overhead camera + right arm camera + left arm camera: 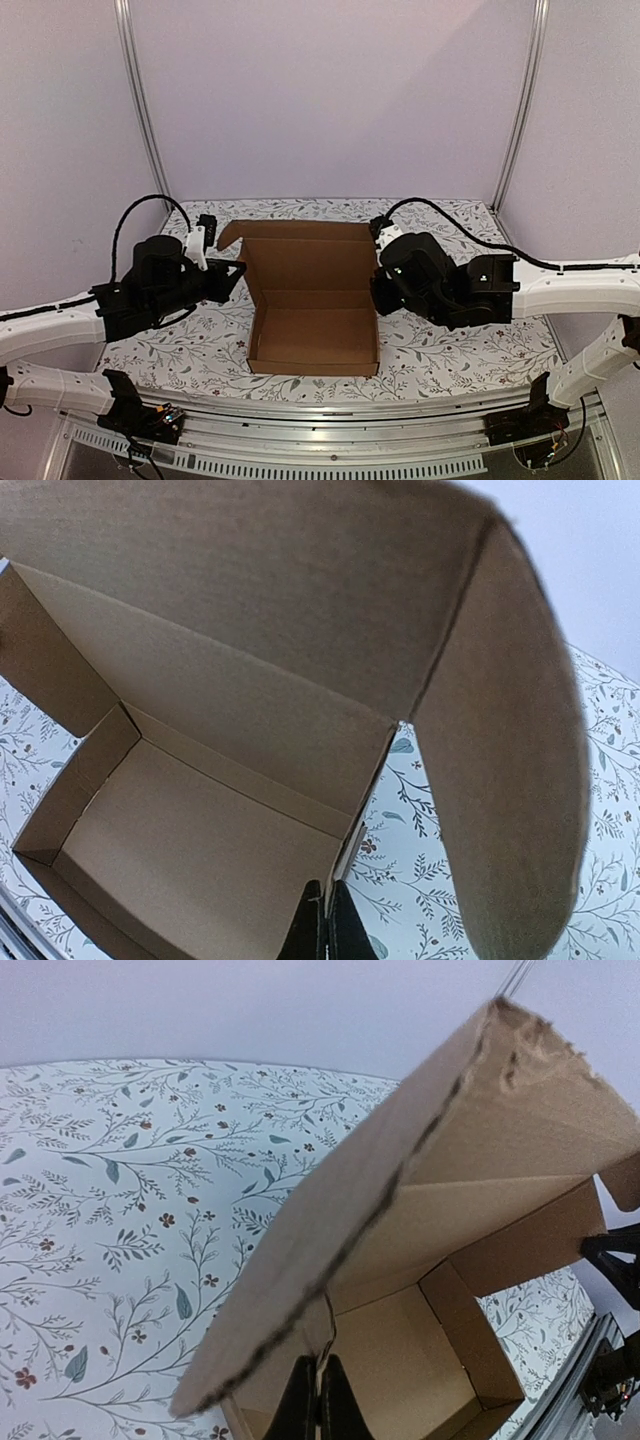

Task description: Fold the paper box

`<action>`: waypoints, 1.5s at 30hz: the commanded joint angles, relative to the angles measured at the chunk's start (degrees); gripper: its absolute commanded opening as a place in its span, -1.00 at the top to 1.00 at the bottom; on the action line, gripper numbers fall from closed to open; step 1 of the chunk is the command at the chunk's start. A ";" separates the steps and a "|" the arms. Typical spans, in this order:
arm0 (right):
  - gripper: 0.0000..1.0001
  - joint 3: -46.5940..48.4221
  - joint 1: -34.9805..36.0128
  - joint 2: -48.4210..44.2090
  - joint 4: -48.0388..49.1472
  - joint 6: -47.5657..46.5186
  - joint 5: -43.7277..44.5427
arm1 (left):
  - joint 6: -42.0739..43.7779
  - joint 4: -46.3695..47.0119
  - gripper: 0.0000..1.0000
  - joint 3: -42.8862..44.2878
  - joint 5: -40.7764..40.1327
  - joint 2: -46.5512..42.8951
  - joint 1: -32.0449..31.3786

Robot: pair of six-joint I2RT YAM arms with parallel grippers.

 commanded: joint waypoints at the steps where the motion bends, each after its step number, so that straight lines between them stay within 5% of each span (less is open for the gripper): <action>1: 1.00 2.06 1.10 1.08 1.00 0.77 0.70 | -1.38 -3.79 1.00 2.25 1.06 2.50 -2.70; 12: 1.00 2.18 2.12 2.31 1.89 1.85 1.62 | -1.42 -7.05 1.00 4.64 -3.29 6.59 -6.59; 33: 1.00 0.69 2.45 5.98 -1.29 8.51 12.23 | -5.41 -17.75 1.00 8.91 -26.90 8.90 -15.83; 45: 1.00 -3.30 4.81 5.28 -0.06 12.77 11.53 | -9.41 -17.96 1.00 8.30 -30.28 11.80 -22.26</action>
